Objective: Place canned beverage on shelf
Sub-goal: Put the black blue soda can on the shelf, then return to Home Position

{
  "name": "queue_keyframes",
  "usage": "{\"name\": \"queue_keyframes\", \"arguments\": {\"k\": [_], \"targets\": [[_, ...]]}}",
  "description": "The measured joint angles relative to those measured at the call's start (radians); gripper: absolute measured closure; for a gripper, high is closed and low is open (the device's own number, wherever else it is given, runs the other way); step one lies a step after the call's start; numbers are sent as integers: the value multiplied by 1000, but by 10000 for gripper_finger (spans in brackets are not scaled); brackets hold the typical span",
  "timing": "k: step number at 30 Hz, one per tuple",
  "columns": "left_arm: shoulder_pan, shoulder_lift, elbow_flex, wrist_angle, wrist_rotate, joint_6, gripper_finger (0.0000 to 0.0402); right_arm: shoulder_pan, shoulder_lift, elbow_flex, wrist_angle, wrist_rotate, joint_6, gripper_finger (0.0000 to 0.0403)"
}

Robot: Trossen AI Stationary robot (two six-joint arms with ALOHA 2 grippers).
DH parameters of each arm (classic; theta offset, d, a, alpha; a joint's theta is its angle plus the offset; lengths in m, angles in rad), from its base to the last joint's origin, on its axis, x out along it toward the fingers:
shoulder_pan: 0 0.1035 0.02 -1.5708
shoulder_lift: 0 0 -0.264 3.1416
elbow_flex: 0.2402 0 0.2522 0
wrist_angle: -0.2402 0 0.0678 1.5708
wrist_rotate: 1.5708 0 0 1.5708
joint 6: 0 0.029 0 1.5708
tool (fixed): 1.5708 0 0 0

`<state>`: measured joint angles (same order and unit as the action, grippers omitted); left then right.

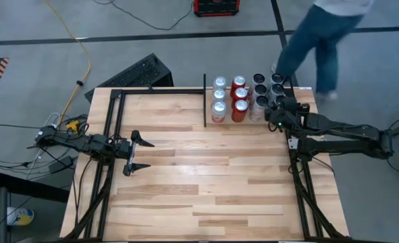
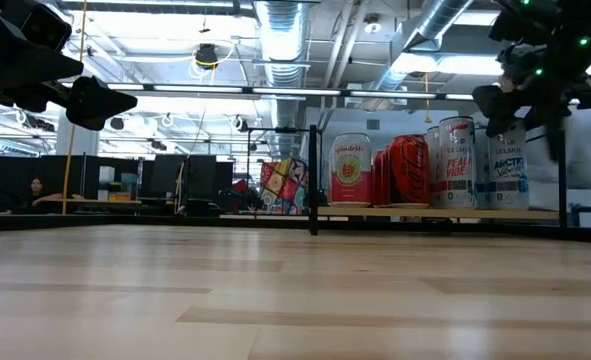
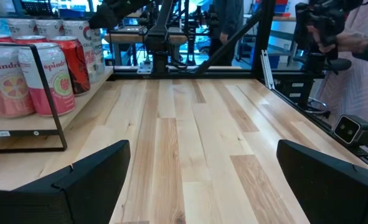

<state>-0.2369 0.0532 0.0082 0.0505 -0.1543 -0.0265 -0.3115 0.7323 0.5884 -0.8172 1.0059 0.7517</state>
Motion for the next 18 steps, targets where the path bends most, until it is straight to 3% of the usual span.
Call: {"name": "queue_keyframes", "arguments": {"k": [8, 18], "targets": [[0, 0, 0, 0, 0, 0, 10, 0, -14, -3, 34, -17, -5, 33], [0, 0, 0, 0, 0, 0, 10, 1, -15, -3, 46, -16, -20, 24]]}}
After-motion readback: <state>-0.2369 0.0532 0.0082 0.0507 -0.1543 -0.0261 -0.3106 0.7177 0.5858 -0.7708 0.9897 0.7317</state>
